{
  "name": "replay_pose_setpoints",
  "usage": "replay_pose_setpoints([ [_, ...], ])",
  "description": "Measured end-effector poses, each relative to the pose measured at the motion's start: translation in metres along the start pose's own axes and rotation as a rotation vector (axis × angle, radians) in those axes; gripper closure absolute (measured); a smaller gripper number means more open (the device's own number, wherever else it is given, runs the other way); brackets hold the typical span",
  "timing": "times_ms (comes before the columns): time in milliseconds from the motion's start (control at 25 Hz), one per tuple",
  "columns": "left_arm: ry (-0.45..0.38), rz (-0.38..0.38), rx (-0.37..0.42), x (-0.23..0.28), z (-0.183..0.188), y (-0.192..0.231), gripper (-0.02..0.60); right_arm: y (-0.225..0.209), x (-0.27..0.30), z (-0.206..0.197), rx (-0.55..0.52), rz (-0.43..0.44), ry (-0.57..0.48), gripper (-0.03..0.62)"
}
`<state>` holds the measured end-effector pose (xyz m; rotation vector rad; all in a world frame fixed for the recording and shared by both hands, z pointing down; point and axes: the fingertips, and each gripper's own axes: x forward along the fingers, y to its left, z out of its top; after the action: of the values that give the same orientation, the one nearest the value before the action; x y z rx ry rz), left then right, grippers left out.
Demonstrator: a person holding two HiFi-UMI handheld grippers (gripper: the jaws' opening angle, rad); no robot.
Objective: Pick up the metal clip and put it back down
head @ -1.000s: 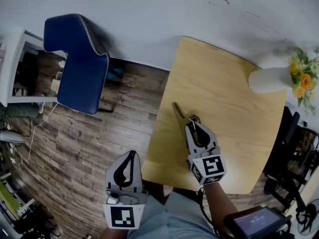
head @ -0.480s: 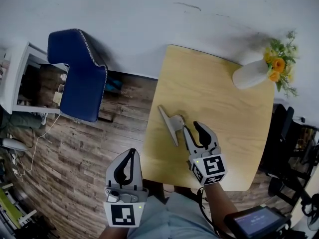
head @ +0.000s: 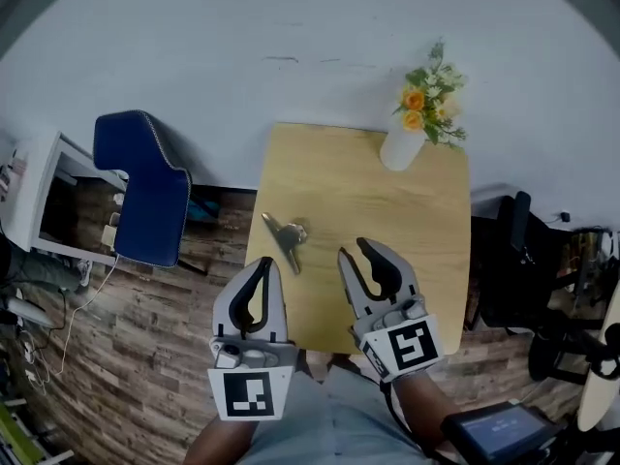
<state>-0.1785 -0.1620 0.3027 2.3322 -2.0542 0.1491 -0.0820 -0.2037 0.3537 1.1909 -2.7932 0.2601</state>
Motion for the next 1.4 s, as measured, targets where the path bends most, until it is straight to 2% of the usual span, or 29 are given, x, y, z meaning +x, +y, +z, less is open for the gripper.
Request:
replay_pose_setpoints([
  [160, -0.065, -0.016, 0.034, -0.006, 0.032, -0.042, 0.563, -0.009, -0.045, 0.031, -0.05, -0.036, -0.065, 0.518],
  [400, -0.11, -0.013, 0.058, -0.024, 0.052, -0.081, 0.563, -0.024, -0.092, 0.051, -0.099, -0.08, -0.122, 0.537],
  [920, -0.132, -0.008, 0.081, -0.036, 0.061, -0.1, 0.563, -0.029, -0.127, 0.056, -0.108, -0.083, -0.157, 0.547],
  [1400, -0.122, -0.023, 0.087, -0.037, 0.06, -0.099, 0.563, -0.026, -0.125, 0.057, -0.102, -0.083, -0.161, 0.548],
])
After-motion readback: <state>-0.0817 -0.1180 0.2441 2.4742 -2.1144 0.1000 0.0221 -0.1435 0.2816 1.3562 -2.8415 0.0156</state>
